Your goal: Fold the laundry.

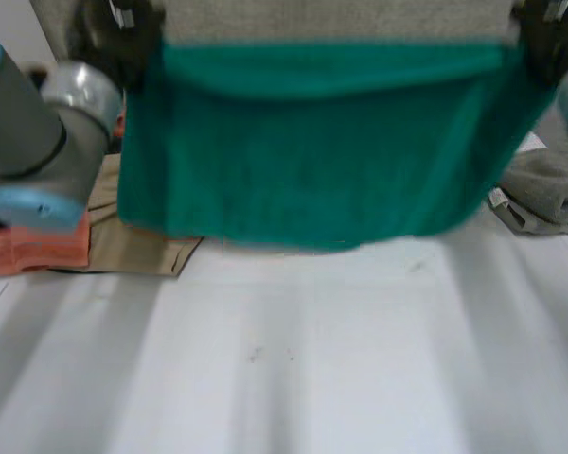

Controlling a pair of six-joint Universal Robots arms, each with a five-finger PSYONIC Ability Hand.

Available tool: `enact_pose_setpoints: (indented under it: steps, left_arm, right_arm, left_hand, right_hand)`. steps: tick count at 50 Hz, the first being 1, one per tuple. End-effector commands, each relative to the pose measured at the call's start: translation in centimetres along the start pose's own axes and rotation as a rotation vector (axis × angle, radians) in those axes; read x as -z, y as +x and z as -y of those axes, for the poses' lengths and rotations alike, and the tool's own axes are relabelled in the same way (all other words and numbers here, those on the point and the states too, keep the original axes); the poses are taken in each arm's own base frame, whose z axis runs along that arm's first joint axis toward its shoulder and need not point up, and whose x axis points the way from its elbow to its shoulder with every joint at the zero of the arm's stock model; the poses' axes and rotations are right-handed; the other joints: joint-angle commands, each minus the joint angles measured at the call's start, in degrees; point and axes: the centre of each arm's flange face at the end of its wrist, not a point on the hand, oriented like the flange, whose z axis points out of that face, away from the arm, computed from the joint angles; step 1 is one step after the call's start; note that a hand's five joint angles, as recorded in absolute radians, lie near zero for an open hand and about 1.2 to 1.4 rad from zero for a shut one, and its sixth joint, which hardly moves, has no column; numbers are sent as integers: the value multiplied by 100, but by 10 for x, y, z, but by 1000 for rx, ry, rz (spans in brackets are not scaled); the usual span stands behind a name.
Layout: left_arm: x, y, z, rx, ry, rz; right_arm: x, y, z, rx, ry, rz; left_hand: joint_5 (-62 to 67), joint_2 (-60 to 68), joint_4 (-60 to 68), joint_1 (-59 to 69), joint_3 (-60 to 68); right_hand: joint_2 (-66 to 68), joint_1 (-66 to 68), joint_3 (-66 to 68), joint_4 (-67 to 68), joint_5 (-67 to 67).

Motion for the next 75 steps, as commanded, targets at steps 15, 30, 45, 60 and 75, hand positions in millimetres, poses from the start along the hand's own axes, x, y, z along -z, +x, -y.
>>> enact_pose_setpoints:
  steps: [15,30,45,60,75]
  left_arm:
    - [95,73,-69,149,-241,-155]
    - [172,119,-101,143,-469,-366]
    - [164,92,-105,166,-438,-366]
    - [187,100,-113,200,-466,-525]
    - [193,82,-128,113,-516,-529]
  right_arm:
    - [89,-68,-56,-99,-244,254]
    - [166,-121,-102,-173,-463,543]
    - [168,-119,-105,-191,-494,554]
    - [168,-118,-109,-194,-506,551]
    - [167,-116,-114,-195,-519,541]
  left_hand:
    - [1325,1153,1132,1596,1175]
    - [-2958,-3130,-3151,-2688,-3109]
    - [-2458,-2630,-2652,-2188,-2609]
    - [-2776,-2947,-2969,-2505,-2926]
    - [-3095,-3267,-3289,-2825,-3246]
  right_hand:
    - [1288,2315,1198,1180,1272]
    - [1288,2315,1198,1180,1272]
    - [1288,2315,1198,1180,1272]
    - [1288,2315,1198,1180,1272]
    - [1288,2315,1198,1180,1272]
